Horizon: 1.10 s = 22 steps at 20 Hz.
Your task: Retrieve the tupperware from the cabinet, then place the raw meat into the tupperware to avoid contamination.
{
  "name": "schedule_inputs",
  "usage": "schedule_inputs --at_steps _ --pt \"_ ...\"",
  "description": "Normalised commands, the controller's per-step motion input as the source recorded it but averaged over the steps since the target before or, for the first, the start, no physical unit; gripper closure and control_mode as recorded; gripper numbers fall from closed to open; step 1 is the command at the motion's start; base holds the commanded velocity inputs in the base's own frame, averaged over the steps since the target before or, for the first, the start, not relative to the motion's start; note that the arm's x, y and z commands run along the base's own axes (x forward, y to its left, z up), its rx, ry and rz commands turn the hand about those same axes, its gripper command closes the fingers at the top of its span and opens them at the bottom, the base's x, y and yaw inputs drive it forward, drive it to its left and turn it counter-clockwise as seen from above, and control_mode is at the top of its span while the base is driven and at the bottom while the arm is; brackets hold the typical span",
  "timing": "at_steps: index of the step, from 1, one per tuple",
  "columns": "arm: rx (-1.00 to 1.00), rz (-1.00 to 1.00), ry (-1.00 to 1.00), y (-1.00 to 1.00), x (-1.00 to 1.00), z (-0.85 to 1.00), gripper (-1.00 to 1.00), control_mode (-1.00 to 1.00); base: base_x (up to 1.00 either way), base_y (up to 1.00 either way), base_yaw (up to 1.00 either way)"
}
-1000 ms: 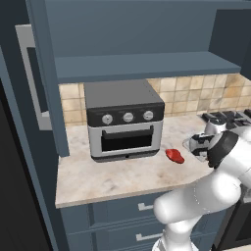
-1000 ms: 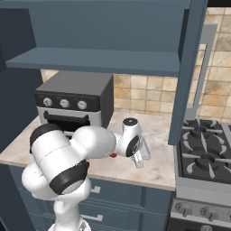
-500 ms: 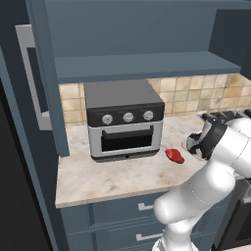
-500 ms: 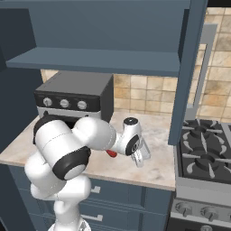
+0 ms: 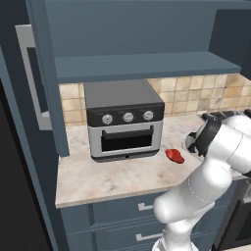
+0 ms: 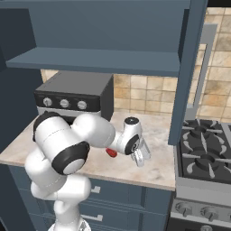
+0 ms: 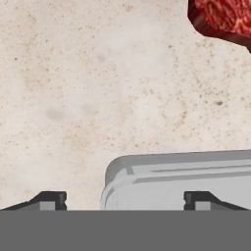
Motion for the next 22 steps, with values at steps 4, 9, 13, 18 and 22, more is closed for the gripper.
schedule_inputs --at_steps 4,9,13,18,22 --pt "0.00 0.00 0.00 0.00 0.00 0.00 -1.00 -1.00 0.00 0.00 0.00" --pt "0.07 -0.02 -0.03 0.00 -0.16 0.09 -1.00 -1.00 0.00 0.00 0.00" --pt "0.16 -0.11 -0.05 0.04 -0.17 0.61 -1.00 -1.00 0.00 0.00 0.00" --pt "0.13 -0.14 -0.14 0.26 -0.08 0.86 -1.00 -1.00 0.00 0.00 0.00" --pt "0.11 -0.21 -0.08 0.30 -0.01 0.67 -1.00 -1.00 0.00 0.00 0.00"
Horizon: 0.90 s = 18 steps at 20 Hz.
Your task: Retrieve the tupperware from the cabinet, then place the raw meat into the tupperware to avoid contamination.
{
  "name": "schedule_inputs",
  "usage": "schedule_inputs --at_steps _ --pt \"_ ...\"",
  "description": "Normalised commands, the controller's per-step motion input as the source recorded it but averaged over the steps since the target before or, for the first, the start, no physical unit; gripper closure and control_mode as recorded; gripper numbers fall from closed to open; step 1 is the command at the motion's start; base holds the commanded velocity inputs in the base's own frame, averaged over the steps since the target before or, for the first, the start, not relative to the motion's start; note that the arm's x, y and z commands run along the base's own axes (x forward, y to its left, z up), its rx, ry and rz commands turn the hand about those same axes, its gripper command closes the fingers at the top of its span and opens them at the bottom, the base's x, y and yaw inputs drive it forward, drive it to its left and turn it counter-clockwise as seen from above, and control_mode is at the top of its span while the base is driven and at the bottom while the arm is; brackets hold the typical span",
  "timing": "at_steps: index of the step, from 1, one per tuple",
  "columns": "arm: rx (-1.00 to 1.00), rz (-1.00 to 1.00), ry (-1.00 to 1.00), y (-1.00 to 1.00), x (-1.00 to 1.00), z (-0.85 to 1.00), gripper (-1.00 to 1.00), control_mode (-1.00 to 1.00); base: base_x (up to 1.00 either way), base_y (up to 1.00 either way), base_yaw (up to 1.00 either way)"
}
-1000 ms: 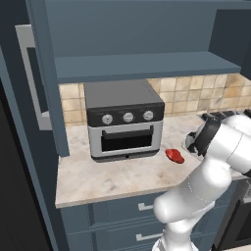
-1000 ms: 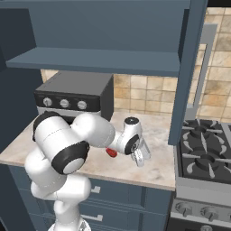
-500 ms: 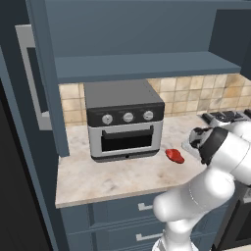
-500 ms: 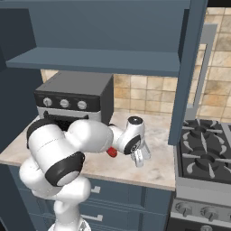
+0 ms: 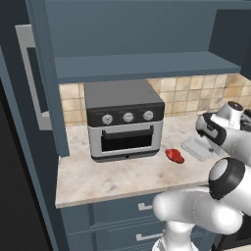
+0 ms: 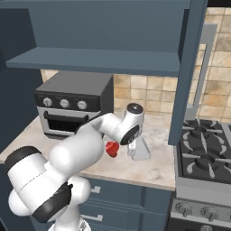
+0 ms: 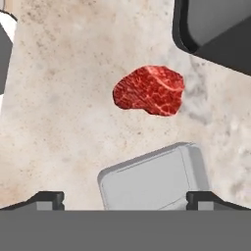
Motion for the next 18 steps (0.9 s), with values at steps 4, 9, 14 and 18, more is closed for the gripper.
schedule_inputs --at_steps 4,9,14,18 --pt "0.05 -0.36 0.09 0.13 0.00 0.05 -1.00 -1.00 0.00 0.00 0.00" --pt "0.01 -0.37 0.14 0.12 0.00 0.00 -1.00 -1.00 0.00 0.00 0.00" --pt "0.07 -0.36 0.08 0.10 0.00 0.04 -1.00 -1.00 0.00 0.00 0.00" --pt "0.17 -0.33 0.00 0.11 0.00 0.05 -1.00 -1.00 0.00 0.00 0.00"
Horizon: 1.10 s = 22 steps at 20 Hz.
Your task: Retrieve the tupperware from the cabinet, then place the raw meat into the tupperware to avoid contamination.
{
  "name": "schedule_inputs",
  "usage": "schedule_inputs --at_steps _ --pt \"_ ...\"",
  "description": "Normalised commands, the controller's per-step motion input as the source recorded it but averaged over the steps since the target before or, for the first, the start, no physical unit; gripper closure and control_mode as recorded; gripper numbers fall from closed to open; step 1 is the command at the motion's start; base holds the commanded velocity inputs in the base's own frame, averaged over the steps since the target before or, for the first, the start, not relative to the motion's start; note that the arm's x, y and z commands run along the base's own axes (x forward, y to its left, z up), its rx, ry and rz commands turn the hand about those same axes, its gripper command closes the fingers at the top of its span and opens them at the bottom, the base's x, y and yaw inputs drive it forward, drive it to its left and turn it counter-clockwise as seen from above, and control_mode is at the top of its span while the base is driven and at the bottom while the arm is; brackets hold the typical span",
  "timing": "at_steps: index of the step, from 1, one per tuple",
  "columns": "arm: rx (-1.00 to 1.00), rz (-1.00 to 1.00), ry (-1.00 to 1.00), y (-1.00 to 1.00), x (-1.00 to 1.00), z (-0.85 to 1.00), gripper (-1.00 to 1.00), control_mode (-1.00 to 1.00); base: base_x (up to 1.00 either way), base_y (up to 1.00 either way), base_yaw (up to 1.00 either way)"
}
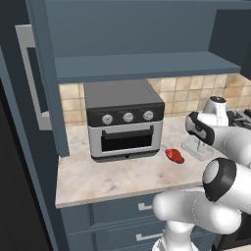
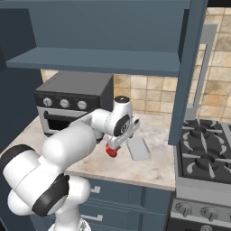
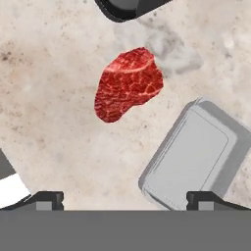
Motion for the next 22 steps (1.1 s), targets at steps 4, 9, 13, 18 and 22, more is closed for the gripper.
schedule_inputs --at_steps 4,9,13,18,22 --pt "0.22 -0.36 -0.05 0.02 0.00 0.00 -1.00 -1.00 0.00 0.00 0.00" --pt "0.05 -0.33 -0.03 0.29 0.00 -0.10 -1.00 -1.00 0.00 0.00 0.00" --pt "0.00 -0.27 0.00 0.49 0.00 -0.05 -1.00 -1.00 0.00 0.00 0.00" --pt "-0.04 -0.14 -0.01 0.42 -0.01 -0.09 -1.00 -1.00 0.00 0.00 0.00" --pt "-0.02 0.00 0.00 0.14 -0.05 -0.04 -1.00 -1.00 0.00 0.00 0.00"
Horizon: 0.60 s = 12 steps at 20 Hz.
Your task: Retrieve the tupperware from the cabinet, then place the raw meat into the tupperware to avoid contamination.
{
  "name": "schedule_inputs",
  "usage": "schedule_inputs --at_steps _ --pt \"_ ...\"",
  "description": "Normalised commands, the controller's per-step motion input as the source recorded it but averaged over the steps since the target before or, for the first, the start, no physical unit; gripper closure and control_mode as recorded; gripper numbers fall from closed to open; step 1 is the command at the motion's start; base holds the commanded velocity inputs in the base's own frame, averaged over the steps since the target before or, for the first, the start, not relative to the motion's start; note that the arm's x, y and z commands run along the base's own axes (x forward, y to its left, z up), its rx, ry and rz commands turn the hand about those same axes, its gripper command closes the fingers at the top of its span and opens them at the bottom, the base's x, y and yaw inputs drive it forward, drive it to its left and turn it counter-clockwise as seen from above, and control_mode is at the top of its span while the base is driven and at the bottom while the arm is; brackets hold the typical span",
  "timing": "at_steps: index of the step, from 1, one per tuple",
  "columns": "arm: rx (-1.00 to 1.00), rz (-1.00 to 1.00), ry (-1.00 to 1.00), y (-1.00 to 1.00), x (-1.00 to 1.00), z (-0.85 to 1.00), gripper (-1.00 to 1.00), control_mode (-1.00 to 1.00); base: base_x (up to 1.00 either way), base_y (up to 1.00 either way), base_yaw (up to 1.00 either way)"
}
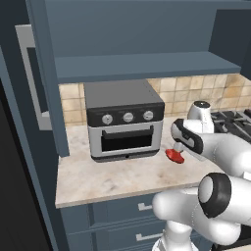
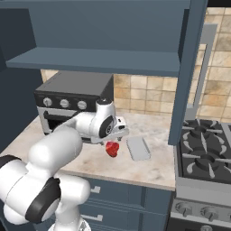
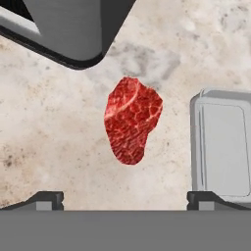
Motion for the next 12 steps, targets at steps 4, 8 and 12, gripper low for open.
schedule_inputs --at_steps 4,8,12 --pt "0.00 0.00 0.01 0.00 0.00 -0.02 -1.00 -1.00 0.00 0.00 0.00" --pt "0.00 0.02 -0.01 -0.03 0.03 -0.03 -1.00 -1.00 0.00 0.00 0.00" --pt "0.00 0.02 0.01 -0.02 0.02 -0.15 -1.00 -1.00 0.00 0.00 0.00"
